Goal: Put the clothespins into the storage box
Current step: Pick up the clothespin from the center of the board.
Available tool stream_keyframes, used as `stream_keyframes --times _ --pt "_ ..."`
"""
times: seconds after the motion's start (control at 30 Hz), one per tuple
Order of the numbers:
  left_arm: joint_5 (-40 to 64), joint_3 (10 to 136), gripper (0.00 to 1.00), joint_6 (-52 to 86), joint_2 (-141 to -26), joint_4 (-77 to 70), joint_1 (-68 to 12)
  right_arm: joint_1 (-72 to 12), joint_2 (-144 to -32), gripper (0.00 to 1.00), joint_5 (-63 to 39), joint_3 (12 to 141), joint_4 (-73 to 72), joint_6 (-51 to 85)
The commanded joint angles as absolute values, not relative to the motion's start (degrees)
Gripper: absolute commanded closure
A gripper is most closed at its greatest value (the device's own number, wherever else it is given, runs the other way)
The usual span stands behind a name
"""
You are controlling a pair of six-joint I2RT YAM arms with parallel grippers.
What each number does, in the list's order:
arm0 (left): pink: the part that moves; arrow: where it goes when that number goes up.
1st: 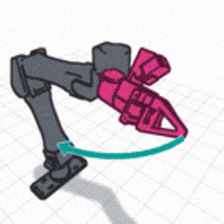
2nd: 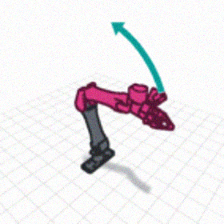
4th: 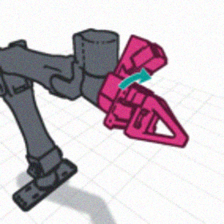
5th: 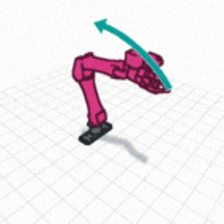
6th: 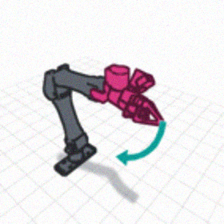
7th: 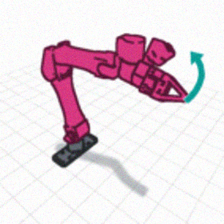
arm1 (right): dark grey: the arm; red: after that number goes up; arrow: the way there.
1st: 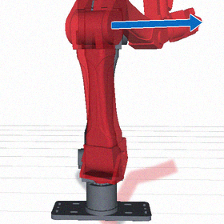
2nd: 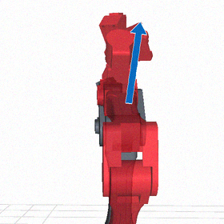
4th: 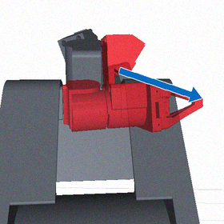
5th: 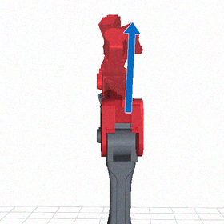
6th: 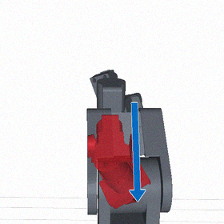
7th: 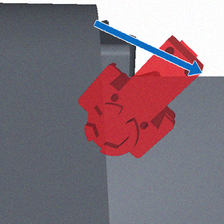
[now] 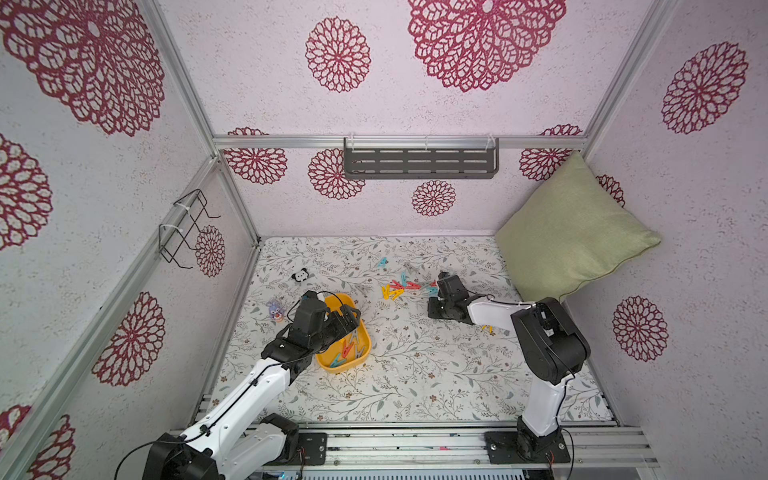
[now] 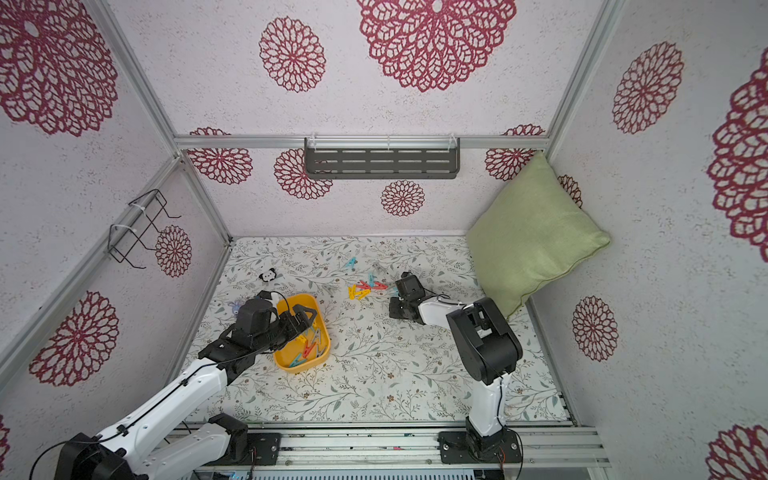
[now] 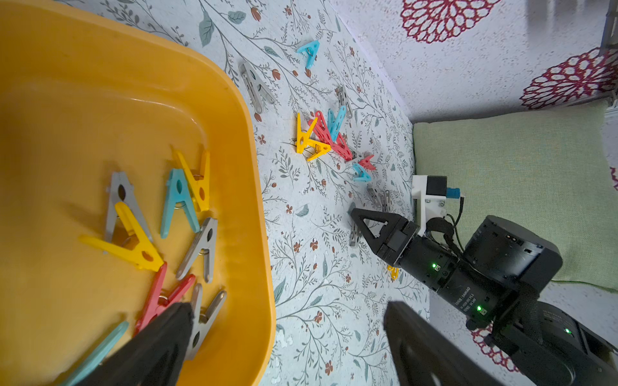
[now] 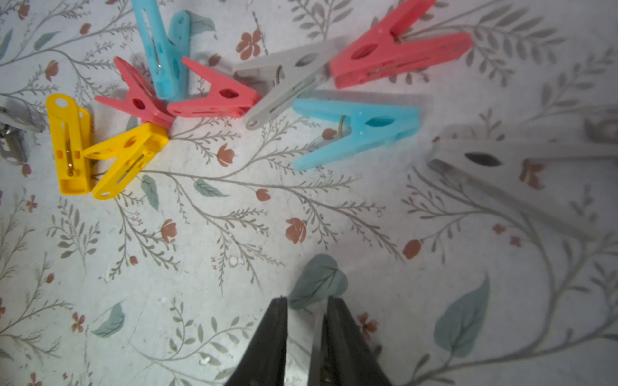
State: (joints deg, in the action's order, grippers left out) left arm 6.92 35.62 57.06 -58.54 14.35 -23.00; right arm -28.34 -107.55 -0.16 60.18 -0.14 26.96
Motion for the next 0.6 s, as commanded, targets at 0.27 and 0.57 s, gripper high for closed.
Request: stream_keyframes --times 0.27,0.57 --pt "4.75 34.89 0.03 55.66 -57.18 15.63 -23.54 -30.03 -107.63 0.94 0.24 62.47 3.23 26.37" --pt "6.8 34.52 0.03 53.58 -49.7 21.94 -16.37 -37.73 -107.71 0.99 -1.86 72.1 6.98 25.59"
